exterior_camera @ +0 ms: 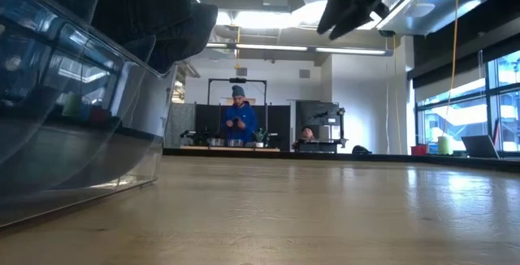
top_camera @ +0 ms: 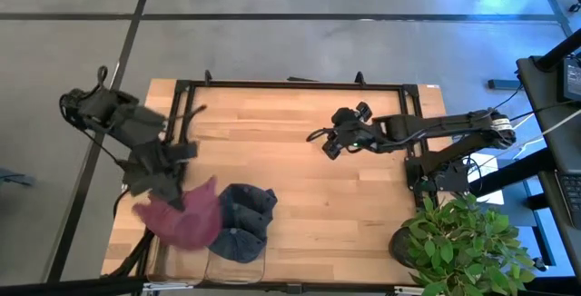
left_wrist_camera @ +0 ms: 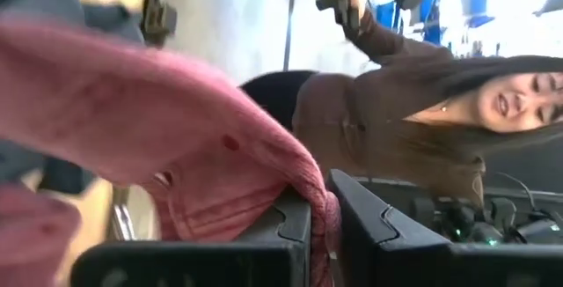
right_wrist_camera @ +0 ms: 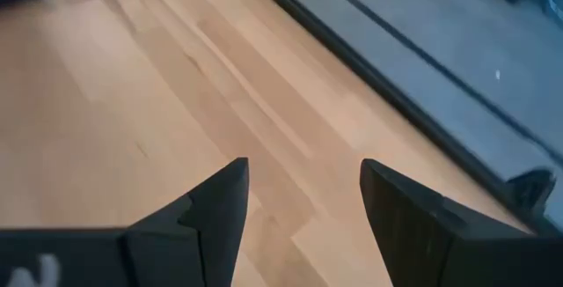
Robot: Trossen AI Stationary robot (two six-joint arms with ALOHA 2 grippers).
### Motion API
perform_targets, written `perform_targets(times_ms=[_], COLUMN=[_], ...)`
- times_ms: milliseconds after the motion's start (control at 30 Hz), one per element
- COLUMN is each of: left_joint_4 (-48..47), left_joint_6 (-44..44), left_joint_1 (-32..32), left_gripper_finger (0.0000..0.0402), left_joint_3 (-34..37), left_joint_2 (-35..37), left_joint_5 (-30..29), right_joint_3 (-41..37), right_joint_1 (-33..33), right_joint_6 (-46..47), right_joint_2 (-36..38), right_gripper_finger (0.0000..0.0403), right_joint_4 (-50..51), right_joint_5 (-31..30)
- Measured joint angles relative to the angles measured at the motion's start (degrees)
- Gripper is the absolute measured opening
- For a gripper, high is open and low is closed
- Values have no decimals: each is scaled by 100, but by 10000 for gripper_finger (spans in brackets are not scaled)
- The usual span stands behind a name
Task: Pick & Place hat
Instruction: Put the red cap into the left transparent bin
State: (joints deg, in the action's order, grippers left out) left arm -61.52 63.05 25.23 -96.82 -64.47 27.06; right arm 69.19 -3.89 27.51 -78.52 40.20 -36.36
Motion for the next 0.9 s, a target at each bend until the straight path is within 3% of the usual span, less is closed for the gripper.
perform_targets(times_ms=[300, 500, 767, 900], left_joint_4=[-23, -850, -1349, -1848], left_joint_6=[828, 1171, 1285, 1284], left_joint_1=[1973, 2952, 3603, 3692], left_gripper_finger=[21, 21, 22, 22], left_joint_3=[0, 0, 0, 0], left_joint_2=[-296, -838, -1549, -1895], left_joint_5=[-1031, -1181, -2022, -2005], right_joint_3=[0, 0, 0, -2], right_joint_1=[40, 39, -113, -208], right_joint_6=[1214, 2050, 2538, 2522], right_joint_2=[-559, -776, -963, -1035], right_gripper_finger=[220, 220, 220, 220], right_joint_4=[2, -18, -293, -635], right_joint_5=[103, 666, 799, 798])
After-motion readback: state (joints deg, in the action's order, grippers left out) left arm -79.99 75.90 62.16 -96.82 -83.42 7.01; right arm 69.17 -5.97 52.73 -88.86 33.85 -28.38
